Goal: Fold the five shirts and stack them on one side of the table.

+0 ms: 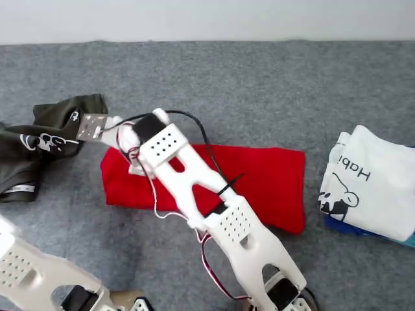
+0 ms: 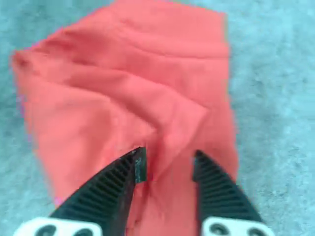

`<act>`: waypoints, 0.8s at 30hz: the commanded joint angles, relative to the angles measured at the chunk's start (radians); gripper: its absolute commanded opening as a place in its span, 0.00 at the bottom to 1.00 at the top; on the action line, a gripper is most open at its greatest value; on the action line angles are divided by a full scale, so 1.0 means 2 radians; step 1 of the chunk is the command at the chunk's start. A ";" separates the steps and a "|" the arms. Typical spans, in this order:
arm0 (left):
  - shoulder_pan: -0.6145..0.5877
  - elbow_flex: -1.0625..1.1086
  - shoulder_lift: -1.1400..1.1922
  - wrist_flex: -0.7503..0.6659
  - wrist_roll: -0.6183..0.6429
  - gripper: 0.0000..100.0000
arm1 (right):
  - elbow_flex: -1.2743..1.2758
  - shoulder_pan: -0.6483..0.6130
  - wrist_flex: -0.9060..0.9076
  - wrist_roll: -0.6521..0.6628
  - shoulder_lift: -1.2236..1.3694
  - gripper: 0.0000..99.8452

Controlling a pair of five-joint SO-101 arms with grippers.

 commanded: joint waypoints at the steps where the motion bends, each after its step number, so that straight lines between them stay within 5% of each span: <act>1: 0.003 -0.023 -0.004 -0.009 -0.006 0.02 | -0.046 0.020 -0.012 -0.016 0.000 0.21; 5: 0.002 -0.023 -0.004 -0.009 -0.006 0.02 | -0.091 0.020 0.026 -0.018 -0.006 0.18; 9: 0.002 -0.023 -0.004 -0.009 -0.006 0.02 | -0.132 0.001 0.089 -0.018 -0.020 0.01; 18: 0.003 -0.023 -0.004 -0.009 -0.006 0.02 | -0.079 -0.043 0.083 -0.037 -0.035 0.01; 24: 0.003 -0.023 -0.004 -0.008 -0.006 0.02 | -0.074 -0.016 -0.028 -0.035 0.030 0.01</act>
